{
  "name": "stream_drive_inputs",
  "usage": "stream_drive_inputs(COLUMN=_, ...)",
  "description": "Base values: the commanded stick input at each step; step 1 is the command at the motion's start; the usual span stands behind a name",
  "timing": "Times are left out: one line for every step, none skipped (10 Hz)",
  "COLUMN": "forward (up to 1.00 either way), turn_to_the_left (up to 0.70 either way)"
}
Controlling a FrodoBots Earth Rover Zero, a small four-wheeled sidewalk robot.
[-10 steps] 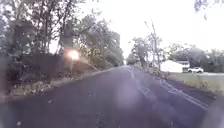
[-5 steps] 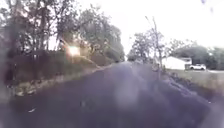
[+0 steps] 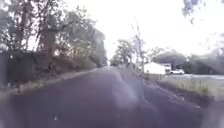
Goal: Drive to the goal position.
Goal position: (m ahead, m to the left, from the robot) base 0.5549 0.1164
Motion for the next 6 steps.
stream_drive_inputs(forward=1.0, turn_to_the_left=0.0)
stream_drive_inputs(forward=1.0, turn_to_the_left=0.0)
stream_drive_inputs(forward=1.0, turn_to_the_left=0.0)
stream_drive_inputs(forward=1.0, turn_to_the_left=0.0)
stream_drive_inputs(forward=1.0, turn_to_the_left=0.0)
stream_drive_inputs(forward=1.0, turn_to_the_left=0.0)
